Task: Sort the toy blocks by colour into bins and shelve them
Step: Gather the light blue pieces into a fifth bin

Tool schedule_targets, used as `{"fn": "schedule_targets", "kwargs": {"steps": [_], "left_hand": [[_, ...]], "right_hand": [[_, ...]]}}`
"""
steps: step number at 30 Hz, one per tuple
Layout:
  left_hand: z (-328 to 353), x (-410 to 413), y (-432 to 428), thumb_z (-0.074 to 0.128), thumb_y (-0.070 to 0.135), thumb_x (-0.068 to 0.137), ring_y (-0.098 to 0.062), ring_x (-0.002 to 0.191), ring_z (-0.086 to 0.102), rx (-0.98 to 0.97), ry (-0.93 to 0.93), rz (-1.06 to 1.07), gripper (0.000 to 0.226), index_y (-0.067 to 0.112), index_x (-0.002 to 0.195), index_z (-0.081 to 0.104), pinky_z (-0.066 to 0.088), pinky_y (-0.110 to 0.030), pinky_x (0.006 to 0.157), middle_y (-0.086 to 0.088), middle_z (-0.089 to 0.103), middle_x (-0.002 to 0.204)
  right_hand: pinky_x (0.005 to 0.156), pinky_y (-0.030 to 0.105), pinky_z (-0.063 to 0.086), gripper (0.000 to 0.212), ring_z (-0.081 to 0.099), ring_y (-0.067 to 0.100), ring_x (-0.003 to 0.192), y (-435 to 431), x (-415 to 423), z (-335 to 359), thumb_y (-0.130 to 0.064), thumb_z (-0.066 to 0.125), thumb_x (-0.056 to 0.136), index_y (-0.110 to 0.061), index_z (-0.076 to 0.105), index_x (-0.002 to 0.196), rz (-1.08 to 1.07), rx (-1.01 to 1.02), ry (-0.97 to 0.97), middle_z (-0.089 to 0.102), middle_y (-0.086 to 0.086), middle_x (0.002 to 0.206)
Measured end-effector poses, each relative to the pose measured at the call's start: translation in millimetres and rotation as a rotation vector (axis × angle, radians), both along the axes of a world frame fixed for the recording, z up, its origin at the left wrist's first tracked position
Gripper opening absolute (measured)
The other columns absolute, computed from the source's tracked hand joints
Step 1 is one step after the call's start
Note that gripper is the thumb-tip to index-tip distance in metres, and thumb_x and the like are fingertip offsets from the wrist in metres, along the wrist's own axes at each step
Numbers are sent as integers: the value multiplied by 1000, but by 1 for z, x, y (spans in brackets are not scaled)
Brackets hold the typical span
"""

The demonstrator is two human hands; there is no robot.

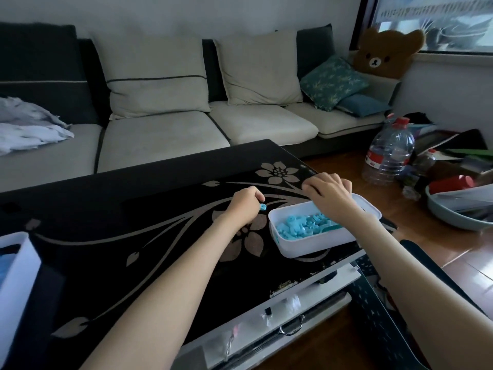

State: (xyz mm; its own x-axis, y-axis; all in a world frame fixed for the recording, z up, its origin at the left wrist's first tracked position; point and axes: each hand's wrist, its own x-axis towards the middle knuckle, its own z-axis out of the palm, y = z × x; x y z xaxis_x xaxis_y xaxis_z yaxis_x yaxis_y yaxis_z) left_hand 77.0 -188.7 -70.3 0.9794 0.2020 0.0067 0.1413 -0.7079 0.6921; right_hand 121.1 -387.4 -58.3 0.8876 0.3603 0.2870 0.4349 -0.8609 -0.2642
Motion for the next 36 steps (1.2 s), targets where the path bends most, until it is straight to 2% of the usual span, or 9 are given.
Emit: {"fn": "schedule_targets", "kwargs": {"steps": [3,8,13,18,22,25,28,31,36], "left_hand": [[18,-5,-16,34,2,94,-21,112,53,19,12,-15,34,11,118,57,43,-27,85,-8,54,126],[29,-13,-49,35,11,97,-23,121,46,46,-15,-175,33,10,128,47,40,-31,93,-10,43,137],[18,-17,-72,40,27,99,-26,138,21,392,17,-455,41,22,139,39,26,-42,109,-5,26,149],[5,3,-32,30,24,102,-24,132,31,297,-159,-201,37,29,135,47,31,-41,106,-2,33,146],[-31,18,9,33,2,96,-27,134,29,353,71,-133,58,31,146,30,33,-42,109,-6,25,150],[-44,29,9,40,6,93,-27,134,33,382,137,-184,63,29,150,24,36,-42,108,-5,22,152],[-45,40,1,47,20,94,-29,132,35,541,149,-240,54,21,146,33,38,-42,106,-9,33,146],[-46,46,-7,52,20,92,-29,121,43,652,107,-236,29,13,120,51,46,-46,96,-11,46,125],[-13,36,-16,46,15,98,-28,107,54,312,-78,23,20,3,111,53,44,-33,84,-15,54,118]], "right_hand": [[98,39,26,31,38,24,117,-9,-7,14,-32,35,99,-23,54,122,-153,52,1,51,3,124],[102,40,29,33,37,24,125,-7,-28,21,-27,40,98,-22,50,129,-87,-22,133,49,4,132],[101,35,39,34,44,24,123,-13,-35,25,-15,42,98,-15,49,131,-47,20,196,49,9,133],[95,29,42,34,48,22,118,-19,-30,20,-17,44,98,-13,47,132,-22,30,219,51,10,130],[101,36,41,36,44,21,121,-18,-21,10,-25,44,99,-17,46,133,-2,-4,207,50,6,131],[105,40,35,37,39,22,125,-13,-13,0,-29,41,99,-20,44,135,19,-64,184,48,3,133],[101,36,28,34,35,20,123,-9,-8,-5,-31,37,100,-24,46,132,34,-122,158,46,0,132],[99,34,26,33,32,18,121,-10,-7,-11,-32,36,100,-26,47,130,41,-159,141,46,-3,130],[101,36,25,33,32,20,125,-12,-11,-10,-28,37,100,-26,47,130,4,-138,100,44,-2,134]]}}
